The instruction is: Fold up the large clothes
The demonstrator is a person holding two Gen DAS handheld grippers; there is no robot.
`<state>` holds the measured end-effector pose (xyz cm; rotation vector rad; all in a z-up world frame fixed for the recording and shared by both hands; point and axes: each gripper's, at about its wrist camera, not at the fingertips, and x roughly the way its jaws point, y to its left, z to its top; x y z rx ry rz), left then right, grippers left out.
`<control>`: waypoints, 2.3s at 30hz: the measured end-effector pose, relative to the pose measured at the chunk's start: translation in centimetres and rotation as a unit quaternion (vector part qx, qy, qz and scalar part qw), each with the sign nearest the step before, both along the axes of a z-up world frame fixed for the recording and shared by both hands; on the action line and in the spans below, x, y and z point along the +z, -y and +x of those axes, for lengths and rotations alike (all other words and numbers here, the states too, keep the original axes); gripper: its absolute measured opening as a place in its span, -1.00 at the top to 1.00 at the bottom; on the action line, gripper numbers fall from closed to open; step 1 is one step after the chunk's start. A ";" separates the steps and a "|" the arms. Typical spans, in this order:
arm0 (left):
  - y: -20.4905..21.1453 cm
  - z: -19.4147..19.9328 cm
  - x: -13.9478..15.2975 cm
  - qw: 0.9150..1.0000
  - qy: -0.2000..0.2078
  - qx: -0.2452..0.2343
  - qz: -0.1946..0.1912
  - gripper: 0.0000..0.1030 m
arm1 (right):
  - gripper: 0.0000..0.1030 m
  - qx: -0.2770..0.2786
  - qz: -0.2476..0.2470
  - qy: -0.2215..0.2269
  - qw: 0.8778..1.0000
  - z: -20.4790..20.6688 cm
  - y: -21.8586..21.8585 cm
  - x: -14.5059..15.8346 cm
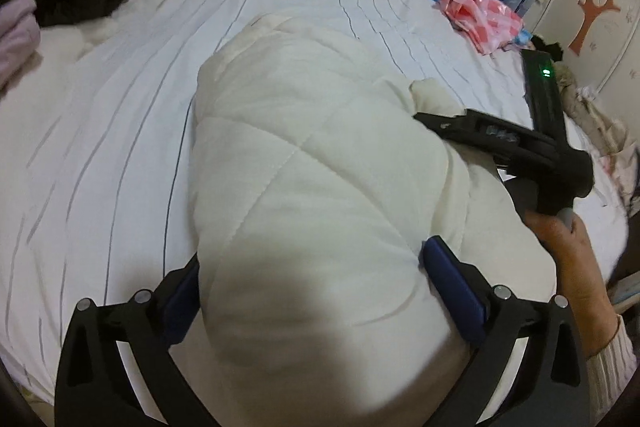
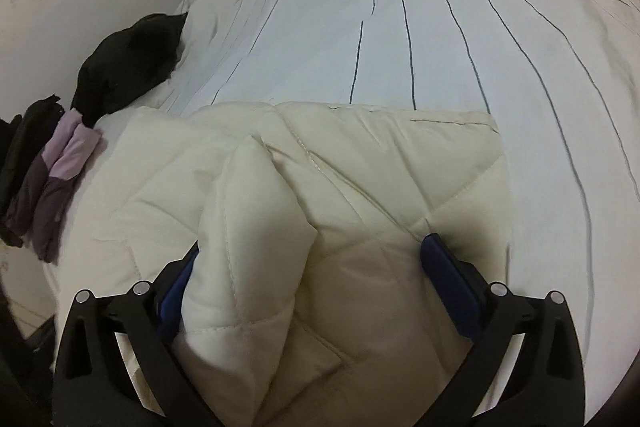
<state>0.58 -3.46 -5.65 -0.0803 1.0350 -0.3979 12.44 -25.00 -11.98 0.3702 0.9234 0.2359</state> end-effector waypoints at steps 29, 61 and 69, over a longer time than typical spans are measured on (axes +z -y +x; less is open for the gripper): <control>1.8 -6.1 1.1 0.992 0.082 -0.024 0.092 -0.89 | -0.88 0.067 -0.227 -0.016 0.972 -15.9 -5.8 1.1; 1.6 -8.7 0.8 0.982 0.176 -0.018 0.070 -0.89 | -0.89 -0.029 -0.003 0.041 0.999 -6.8 -1.9 -0.1; 1.7 -8.8 0.8 0.979 0.185 -0.016 0.079 -0.89 | -0.89 -0.029 -0.008 0.046 0.998 -6.8 -2.1 0.2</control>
